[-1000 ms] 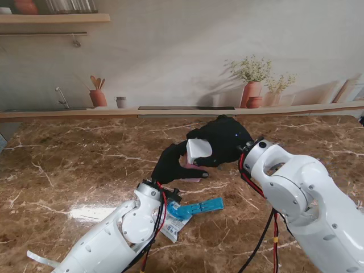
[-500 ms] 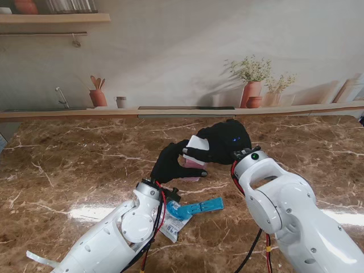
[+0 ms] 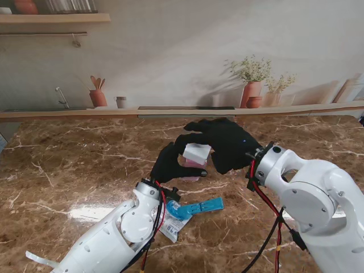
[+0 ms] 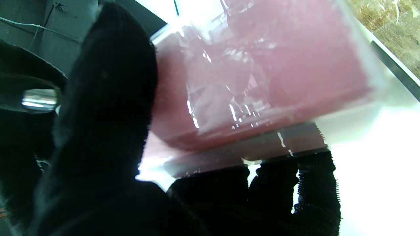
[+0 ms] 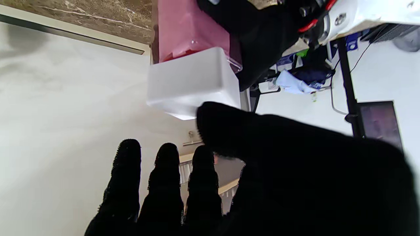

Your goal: Fill the seasoning bottle

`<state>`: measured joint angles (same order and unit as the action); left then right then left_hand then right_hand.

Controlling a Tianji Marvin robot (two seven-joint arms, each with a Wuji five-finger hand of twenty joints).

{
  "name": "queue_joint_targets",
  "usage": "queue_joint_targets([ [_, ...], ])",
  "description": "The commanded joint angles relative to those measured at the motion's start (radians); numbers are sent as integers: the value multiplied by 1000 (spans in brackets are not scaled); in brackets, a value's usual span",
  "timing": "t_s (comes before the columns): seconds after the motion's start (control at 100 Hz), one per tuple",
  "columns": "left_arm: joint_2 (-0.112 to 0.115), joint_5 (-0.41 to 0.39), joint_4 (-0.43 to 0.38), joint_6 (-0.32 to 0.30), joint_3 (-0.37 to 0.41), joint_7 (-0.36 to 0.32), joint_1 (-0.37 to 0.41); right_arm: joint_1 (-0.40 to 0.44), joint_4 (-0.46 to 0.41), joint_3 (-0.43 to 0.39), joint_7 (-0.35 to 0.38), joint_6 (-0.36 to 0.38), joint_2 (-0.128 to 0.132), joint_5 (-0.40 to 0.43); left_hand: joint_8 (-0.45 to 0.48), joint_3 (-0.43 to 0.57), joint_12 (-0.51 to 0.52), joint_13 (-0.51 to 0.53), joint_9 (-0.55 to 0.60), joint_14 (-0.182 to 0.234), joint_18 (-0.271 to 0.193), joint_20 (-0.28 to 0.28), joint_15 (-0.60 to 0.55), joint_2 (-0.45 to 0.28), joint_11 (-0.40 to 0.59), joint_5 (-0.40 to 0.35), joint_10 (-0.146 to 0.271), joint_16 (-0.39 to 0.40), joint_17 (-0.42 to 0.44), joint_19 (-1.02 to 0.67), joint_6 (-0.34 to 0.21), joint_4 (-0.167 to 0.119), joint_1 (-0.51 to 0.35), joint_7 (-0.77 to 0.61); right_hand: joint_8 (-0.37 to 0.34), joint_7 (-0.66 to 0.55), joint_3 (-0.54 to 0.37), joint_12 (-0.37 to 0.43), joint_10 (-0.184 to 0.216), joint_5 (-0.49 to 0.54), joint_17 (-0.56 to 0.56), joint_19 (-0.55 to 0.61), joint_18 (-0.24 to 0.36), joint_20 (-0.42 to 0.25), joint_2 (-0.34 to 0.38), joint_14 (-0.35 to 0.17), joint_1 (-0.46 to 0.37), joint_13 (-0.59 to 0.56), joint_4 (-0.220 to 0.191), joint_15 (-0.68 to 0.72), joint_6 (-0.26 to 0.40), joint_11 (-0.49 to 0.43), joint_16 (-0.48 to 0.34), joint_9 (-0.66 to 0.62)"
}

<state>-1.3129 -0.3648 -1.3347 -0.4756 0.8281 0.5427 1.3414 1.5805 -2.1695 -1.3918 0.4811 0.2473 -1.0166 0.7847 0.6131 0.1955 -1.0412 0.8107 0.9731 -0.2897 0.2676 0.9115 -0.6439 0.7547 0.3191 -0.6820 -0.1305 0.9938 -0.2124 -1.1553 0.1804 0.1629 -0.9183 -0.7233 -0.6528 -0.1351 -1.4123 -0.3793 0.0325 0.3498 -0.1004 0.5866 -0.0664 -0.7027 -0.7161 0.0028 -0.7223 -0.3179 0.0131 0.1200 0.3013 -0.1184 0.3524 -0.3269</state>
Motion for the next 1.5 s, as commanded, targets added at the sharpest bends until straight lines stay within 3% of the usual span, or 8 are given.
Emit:
queue_joint_targets([
  [0.0, -1, -3, -8, -3, 0, 0, -1, -18, 36, 5, 17, 22, 8, 37, 78, 405, -31, 66, 65, 41, -46, 24, -140, -371, 63, -175, 117, 42, 20, 17, -339, 19, -221, -232, -18, 4, -105, 10, -3, -14, 18, -30, 22, -11, -14, -25, -74, 38, 31, -4, 31, -11, -22, 35],
  [0.32, -1, -4, -3, -5, -2, -1, -5, -103, 108, 67, 72, 29, 19, 14, 79, 407, -31, 68, 67, 42, -47, 24, -140, -372, 65, -175, 118, 42, 19, 18, -341, 19, -221, -234, -81, -58, -57, -1, 19, 45, -69, 96, 37, -76, 15, -60, -106, -12, 52, 149, 41, -116, 47, 1],
  [0.59, -1, -3, -4, -4, -4, -1, -4, -116, 117, 83, 66, 22, 18, 29, 78, 409, -30, 67, 67, 39, -46, 23, -139, -371, 66, -177, 114, 42, 21, 19, -337, 19, -221, -233, -188, -164, 180, -45, 57, 175, -94, 148, 49, -112, 55, -81, 281, -60, 73, 212, -12, -138, 92, -107],
  [0.72, -2, -3, -1, -8, -5, -2, -7, -113, 113, 88, 37, 16, 12, 78, 78, 410, -30, 68, 66, 39, -45, 23, -139, -372, 65, -177, 114, 42, 21, 19, -337, 19, -221, -232, -202, -219, 250, -80, 98, 297, -136, 194, 59, -131, 97, -109, 321, -133, 70, 239, -94, -166, 112, -243],
  [0.86, -2, -5, -2, -8, -5, 1, -7, -119, 121, 104, 2, 13, 6, 102, 78, 410, -30, 66, 66, 37, -45, 23, -139, -371, 66, -177, 112, 42, 22, 20, -335, 19, -222, -232, -168, -266, 294, -163, 147, 389, -195, 256, 59, -137, 98, -131, 333, -299, 125, 271, -156, -227, 143, -488],
  [1.04, -3, -6, -3, -11, -5, 4, -6, -141, 147, 131, -23, 13, 3, 111, 78, 410, -30, 65, 65, 36, -44, 23, -138, -372, 65, -177, 112, 42, 23, 20, -334, 19, -223, -231, -108, -210, 269, -239, 146, 349, -289, 334, 25, -138, 109, -115, 329, -471, 89, 335, -171, -262, 232, -596],
  [1.3, -3, -9, -7, -13, -1, 7, -4, -162, 184, 169, -55, -14, -3, 94, 79, 408, -30, 65, 65, 39, -45, 23, -138, -372, 66, -176, 115, 42, 22, 20, -338, 19, -222, -231, -37, -191, 286, -426, 154, 358, -453, 529, 3, -145, 89, -98, 324, -676, 206, 466, -210, -323, 347, -730],
  [1.49, -2, -8, -9, -12, -1, 7, 0, -154, 204, 199, -141, -66, -16, 156, 79, 408, -30, 66, 67, 42, -46, 23, -138, -372, 66, -175, 117, 42, 21, 20, -340, 20, -220, -232, 83, -143, 359, -356, 158, 319, -538, 721, 2, -104, 221, -75, 444, -778, 87, 606, -262, -438, 391, -826],
])
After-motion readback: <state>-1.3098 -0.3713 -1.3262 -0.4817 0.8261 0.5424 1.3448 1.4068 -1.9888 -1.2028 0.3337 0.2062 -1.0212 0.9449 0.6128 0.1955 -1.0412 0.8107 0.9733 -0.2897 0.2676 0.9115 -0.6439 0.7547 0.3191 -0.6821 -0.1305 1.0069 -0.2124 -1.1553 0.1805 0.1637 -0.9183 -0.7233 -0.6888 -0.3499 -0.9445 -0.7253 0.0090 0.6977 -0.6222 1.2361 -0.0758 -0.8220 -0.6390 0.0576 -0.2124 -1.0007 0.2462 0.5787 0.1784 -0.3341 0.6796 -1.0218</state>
